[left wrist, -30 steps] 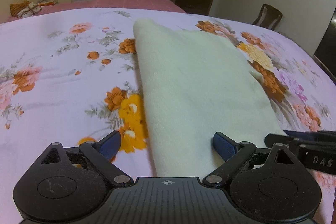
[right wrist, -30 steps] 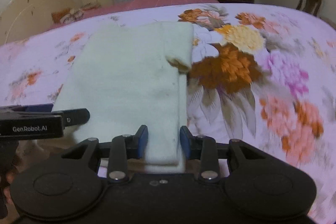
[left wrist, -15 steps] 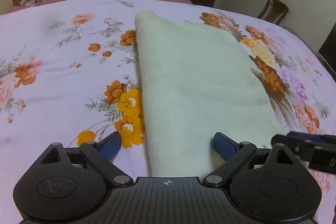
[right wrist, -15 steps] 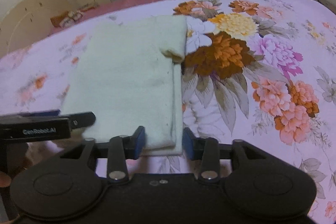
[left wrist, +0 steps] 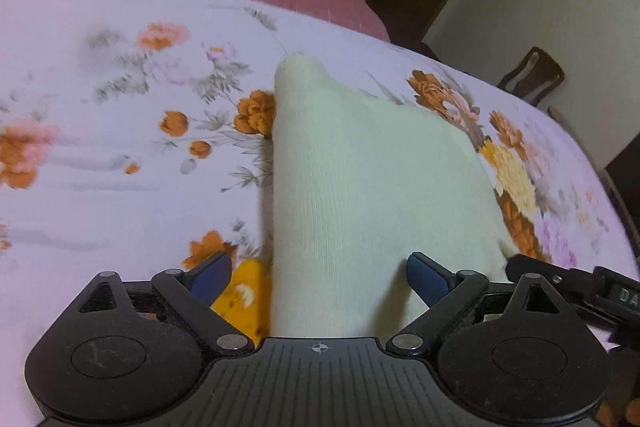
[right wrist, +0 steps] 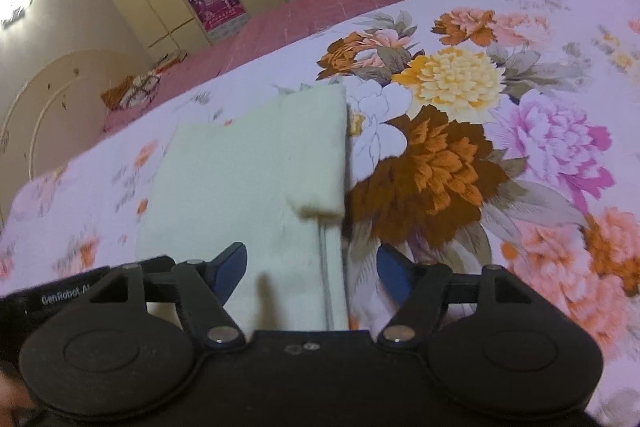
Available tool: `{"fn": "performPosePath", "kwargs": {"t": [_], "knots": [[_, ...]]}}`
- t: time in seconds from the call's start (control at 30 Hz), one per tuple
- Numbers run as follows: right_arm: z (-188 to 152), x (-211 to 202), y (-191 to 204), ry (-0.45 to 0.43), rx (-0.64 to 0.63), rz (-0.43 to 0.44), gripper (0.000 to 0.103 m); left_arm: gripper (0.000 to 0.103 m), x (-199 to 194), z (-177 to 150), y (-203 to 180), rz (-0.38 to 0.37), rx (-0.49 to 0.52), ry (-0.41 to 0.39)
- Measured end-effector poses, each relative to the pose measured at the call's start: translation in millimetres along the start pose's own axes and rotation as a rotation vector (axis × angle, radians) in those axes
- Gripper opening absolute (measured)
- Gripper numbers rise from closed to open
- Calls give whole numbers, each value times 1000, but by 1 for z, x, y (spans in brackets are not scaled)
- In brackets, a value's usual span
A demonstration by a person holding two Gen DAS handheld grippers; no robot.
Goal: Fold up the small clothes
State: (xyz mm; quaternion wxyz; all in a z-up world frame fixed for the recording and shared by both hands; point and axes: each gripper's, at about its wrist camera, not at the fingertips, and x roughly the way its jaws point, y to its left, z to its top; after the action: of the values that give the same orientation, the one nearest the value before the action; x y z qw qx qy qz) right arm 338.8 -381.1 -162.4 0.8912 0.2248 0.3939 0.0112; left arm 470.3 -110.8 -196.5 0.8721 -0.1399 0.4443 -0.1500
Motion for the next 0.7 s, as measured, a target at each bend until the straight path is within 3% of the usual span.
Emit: {"fn": "performPosePath", "kwargs": {"t": [0.17,0.23,0.27,0.3,0.33,0.4,0.43,0.5,0.63,0.7], "knots": [[13,28,-19,30,108,94,71,93,14,6,4,-92,-33,-19],[15,39,-24,44,125,116,64,93,17,7,8,-133,-65,-33],[15,44,-25,44,129,133,63,80,18,7,8,-144,-73,-40],[15,48,-24,41,122,149,58,72,19,7,7,-144,-74,-39],[16,51,-22,47,115,160,53,72,20,7,8,-149,-81,-41],[17,57,-17,58,119,188,51,53,22,9,10,-172,-107,-26],[18,59,-15,64,115,199,41,53,22,10,12,-181,-122,-22],[19,58,-8,47,78,189,36,51,24,10,12,-182,-120,-22],[23,62,-9,48,68,187,35,49,27,12,8,-164,-102,-28],[23,58,0,38,37,163,31,45,22,11,-1,-137,-46,-45]]}}
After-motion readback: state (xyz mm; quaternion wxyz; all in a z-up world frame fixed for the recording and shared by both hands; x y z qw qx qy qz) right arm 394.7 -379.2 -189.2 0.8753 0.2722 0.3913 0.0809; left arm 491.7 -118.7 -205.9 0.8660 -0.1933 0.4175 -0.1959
